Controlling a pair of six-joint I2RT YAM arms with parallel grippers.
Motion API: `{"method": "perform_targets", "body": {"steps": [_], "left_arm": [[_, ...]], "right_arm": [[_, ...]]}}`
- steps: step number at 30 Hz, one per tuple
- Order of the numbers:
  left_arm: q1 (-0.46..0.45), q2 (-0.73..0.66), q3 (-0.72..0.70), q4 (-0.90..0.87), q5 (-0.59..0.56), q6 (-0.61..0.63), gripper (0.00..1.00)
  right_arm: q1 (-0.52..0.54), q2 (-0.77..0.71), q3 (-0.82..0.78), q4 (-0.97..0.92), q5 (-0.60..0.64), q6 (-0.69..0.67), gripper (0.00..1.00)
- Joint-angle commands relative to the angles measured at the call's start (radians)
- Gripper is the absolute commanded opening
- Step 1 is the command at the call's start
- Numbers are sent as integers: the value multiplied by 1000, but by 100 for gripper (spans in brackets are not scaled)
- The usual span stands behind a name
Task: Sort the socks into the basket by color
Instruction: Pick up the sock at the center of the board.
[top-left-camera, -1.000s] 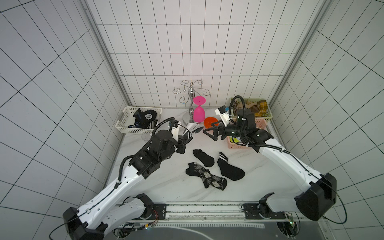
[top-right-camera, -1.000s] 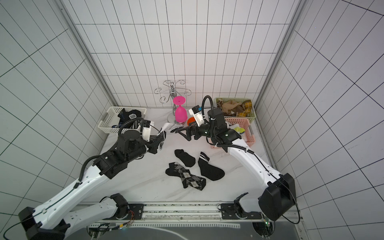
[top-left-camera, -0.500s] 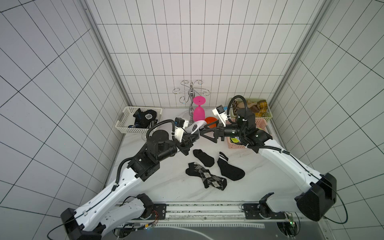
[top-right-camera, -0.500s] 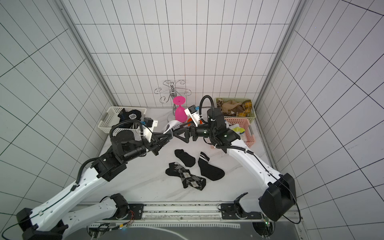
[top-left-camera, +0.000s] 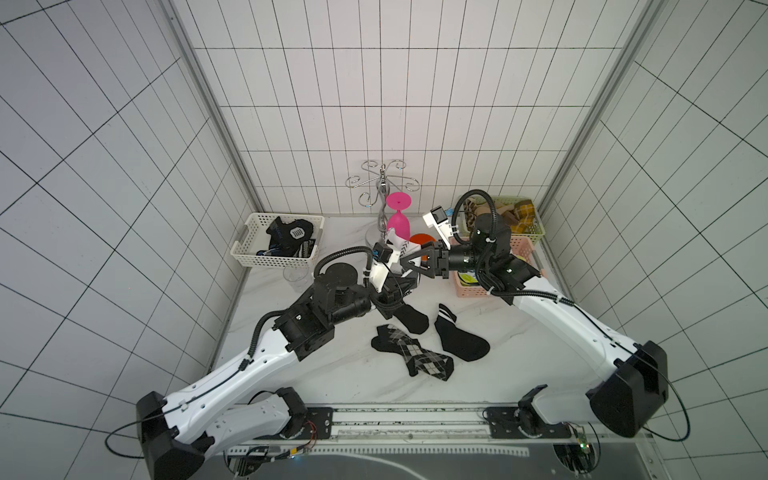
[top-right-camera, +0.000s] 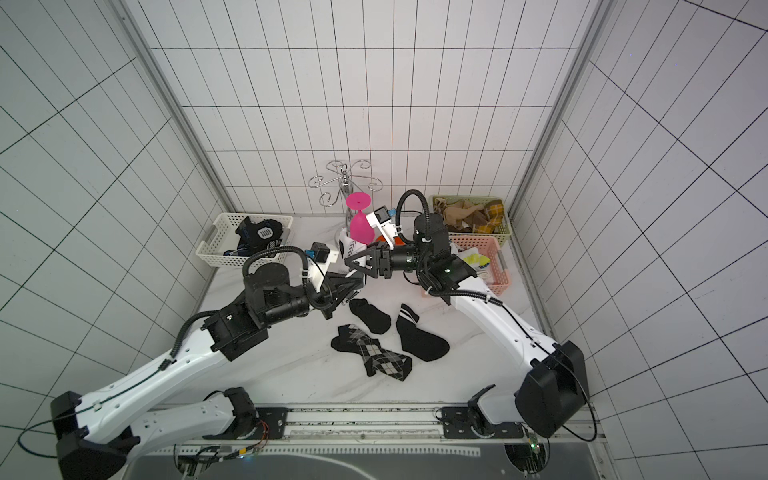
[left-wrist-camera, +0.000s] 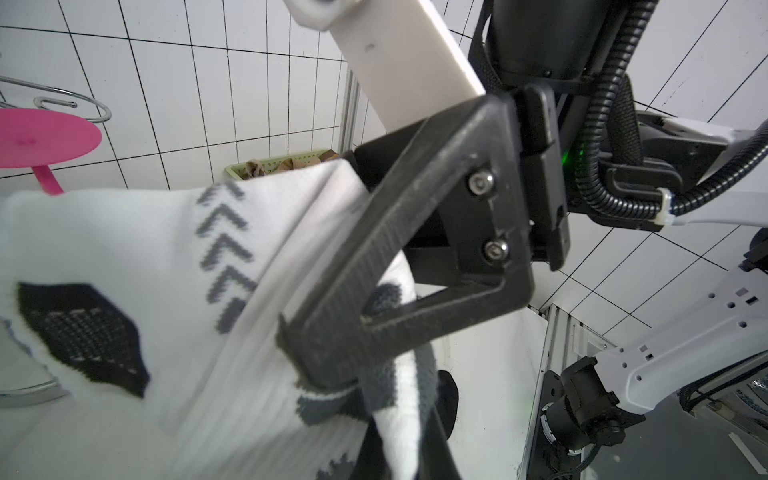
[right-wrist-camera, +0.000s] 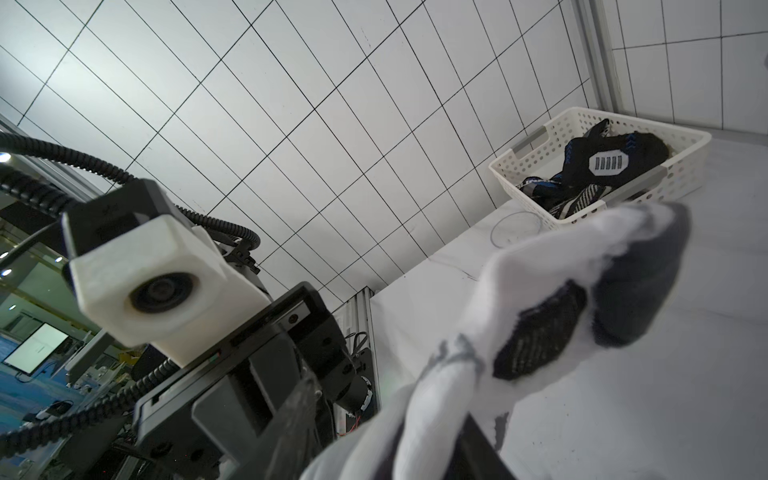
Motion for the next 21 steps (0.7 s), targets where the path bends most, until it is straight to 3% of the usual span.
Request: {"method": "perform_targets", "body": {"steps": [1, 5, 8, 10, 12, 21], "left_arm": [[-1, -23, 24, 57, -35, 22, 0], [-1, -42, 14, 51, -69, 16, 0], [-1, -59, -3, 52, -96, 1, 17], [-1, -66, -13, 52, -109, -10, 35], [1, -70, -17, 45, -123, -15, 46], [35, -86, -30, -1, -166, -67, 53]], "right_arm": [[4, -1, 8, 27, -21, -4, 25], [-7, 5, 17, -1, -16, -12, 9], [-28, 14, 31, -42, -5, -20, 0], [-56, 14, 36, -66, 8, -21, 0], [-96, 4, 35, -80, 21, -21, 0], [-315, -20, 29, -129, 80, -19, 0]]}}
